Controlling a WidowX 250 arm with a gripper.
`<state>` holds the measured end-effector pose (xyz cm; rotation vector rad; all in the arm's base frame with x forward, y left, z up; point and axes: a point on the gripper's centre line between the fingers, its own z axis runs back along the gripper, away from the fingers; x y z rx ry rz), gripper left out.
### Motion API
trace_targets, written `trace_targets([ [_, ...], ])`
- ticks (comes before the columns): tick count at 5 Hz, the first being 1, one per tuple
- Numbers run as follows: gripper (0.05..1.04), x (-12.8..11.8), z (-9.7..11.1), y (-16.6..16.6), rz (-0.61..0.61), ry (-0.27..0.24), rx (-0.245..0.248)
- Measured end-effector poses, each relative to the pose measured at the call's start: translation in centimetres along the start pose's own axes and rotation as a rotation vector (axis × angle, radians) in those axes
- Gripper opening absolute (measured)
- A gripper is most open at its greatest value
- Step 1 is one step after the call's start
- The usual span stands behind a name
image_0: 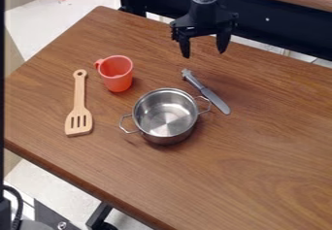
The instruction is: Take the knife and put it into the pot
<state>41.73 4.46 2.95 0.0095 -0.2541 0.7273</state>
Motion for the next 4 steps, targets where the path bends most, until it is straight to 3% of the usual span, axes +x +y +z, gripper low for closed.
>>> trace_targets([
  [1,0.999,-0.2,-0.9,0.0,0.130,0.022,0.017],
  [2,0.999,-1.3,-2.4,0.7,0.212,-0.011,0.011],
  [4,0.999,-1.1,-3.4,0.9,0.351,-0.031,0.020],
])
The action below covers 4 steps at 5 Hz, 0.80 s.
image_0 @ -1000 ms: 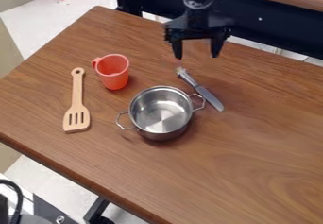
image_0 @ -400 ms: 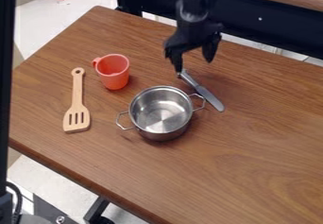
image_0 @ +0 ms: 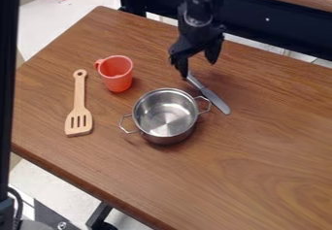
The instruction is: Take the knife and put it into the pot
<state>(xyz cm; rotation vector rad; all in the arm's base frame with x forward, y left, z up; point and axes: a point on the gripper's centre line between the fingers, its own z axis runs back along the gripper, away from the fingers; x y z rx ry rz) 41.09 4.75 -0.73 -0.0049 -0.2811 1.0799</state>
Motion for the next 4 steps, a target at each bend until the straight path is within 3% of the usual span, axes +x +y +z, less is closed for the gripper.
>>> trace_targets([
  [3,0.999,0.2,-2.2,0.3,0.102,0.020,0.053],
  [4,0.999,0.4,-2.4,0.2,0.110,0.000,0.042],
])
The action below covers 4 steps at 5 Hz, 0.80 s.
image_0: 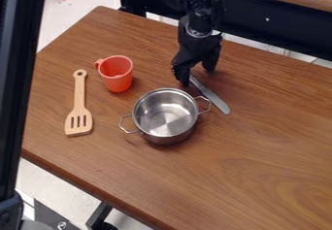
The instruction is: Take the knife and put it into the pot
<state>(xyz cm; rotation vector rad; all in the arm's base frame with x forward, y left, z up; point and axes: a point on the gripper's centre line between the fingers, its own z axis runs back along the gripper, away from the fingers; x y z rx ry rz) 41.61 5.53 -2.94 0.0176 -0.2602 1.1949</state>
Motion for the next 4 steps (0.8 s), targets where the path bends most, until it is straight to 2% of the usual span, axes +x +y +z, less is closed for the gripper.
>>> trace_targets([
  [1,0.954,-0.10,-0.64,0.20,0.005,-0.011,0.015],
  [2,0.680,-0.16,-0.68,0.26,0.013,0.017,0.027],
  [3,0.389,-0.07,-0.85,0.24,0.017,0.021,0.033],
  [4,0.324,0.21,-0.84,0.06,0.045,0.047,0.049],
])
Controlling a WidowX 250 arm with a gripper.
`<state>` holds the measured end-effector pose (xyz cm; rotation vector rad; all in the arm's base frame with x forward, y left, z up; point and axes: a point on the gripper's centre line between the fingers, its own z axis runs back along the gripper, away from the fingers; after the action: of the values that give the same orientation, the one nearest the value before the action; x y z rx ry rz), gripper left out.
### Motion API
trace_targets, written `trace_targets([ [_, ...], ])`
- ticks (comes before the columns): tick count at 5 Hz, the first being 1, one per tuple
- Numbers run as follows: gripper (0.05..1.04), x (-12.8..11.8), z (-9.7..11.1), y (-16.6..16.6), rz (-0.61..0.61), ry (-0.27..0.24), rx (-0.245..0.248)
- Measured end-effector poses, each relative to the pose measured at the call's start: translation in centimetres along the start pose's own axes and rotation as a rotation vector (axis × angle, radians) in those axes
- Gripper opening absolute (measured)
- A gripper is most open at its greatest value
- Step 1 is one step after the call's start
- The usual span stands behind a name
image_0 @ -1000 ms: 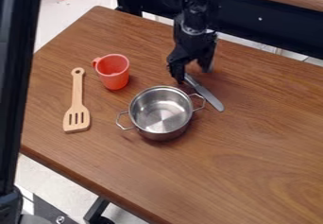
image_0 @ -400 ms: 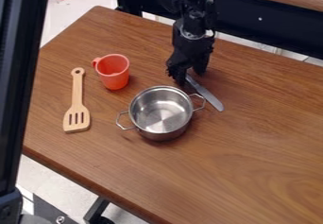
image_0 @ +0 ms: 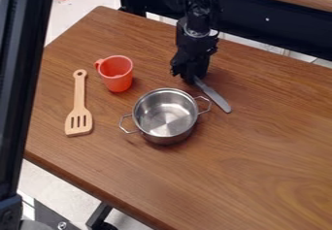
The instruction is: Take the knife and put it into the pot
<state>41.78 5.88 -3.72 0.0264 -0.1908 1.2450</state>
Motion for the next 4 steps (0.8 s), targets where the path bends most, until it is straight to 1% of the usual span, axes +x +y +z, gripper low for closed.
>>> trace_targets([
  [1,0.325,-0.2,0.3,-0.2,0.014,0.032,0.009],
  [2,0.324,-0.4,1.1,-0.9,0.047,0.064,0.001],
  [3,0.324,-1.1,1.8,-0.8,0.036,0.133,-0.001],
  [4,0.325,-0.9,5.3,-1.4,-0.016,0.161,-0.083],
])
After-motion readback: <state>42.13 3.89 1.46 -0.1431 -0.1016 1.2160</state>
